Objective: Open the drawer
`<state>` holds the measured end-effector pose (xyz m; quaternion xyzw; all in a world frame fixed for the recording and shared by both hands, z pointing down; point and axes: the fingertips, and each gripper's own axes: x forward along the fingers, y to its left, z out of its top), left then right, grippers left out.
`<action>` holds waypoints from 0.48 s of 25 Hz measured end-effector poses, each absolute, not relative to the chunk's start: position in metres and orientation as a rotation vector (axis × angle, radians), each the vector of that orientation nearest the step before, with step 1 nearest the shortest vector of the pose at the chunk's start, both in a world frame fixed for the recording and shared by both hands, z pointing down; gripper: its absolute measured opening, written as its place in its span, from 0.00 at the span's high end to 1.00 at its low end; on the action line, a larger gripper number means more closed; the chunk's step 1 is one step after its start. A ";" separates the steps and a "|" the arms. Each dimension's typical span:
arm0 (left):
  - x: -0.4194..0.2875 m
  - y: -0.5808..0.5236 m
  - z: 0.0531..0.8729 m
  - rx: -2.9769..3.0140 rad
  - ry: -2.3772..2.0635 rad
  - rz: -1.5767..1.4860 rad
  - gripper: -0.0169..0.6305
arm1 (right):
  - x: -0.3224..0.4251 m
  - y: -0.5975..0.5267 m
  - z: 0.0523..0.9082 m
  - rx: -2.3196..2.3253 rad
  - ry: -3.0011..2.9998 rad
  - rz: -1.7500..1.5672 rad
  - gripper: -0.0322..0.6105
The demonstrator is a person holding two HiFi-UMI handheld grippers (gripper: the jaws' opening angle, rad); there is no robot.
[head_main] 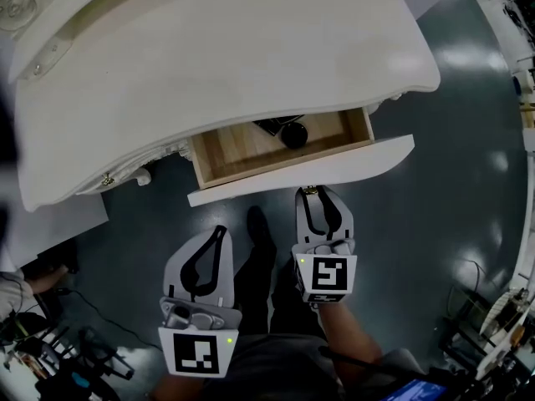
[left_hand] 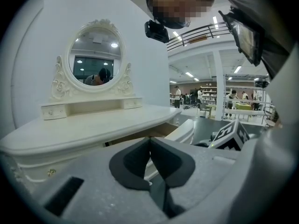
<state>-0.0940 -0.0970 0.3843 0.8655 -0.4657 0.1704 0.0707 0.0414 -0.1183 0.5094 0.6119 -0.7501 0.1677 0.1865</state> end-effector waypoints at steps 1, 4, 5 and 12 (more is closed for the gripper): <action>-0.093 -0.094 0.385 2.602 -1.398 0.516 0.95 | 0.042 -0.116 0.510 1.719 -2.115 0.468 0.76; -0.091 -0.085 0.385 2.602 -1.397 0.518 0.95 | 0.043 -0.109 0.512 1.712 -2.113 0.471 0.76; -0.092 -0.082 0.384 2.604 -1.399 0.516 0.95 | 0.042 -0.107 0.512 1.720 -2.110 0.478 0.76; -0.092 -0.060 0.379 2.605 -1.424 0.502 0.95 | 0.043 -0.086 0.512 1.731 -2.108 0.485 0.76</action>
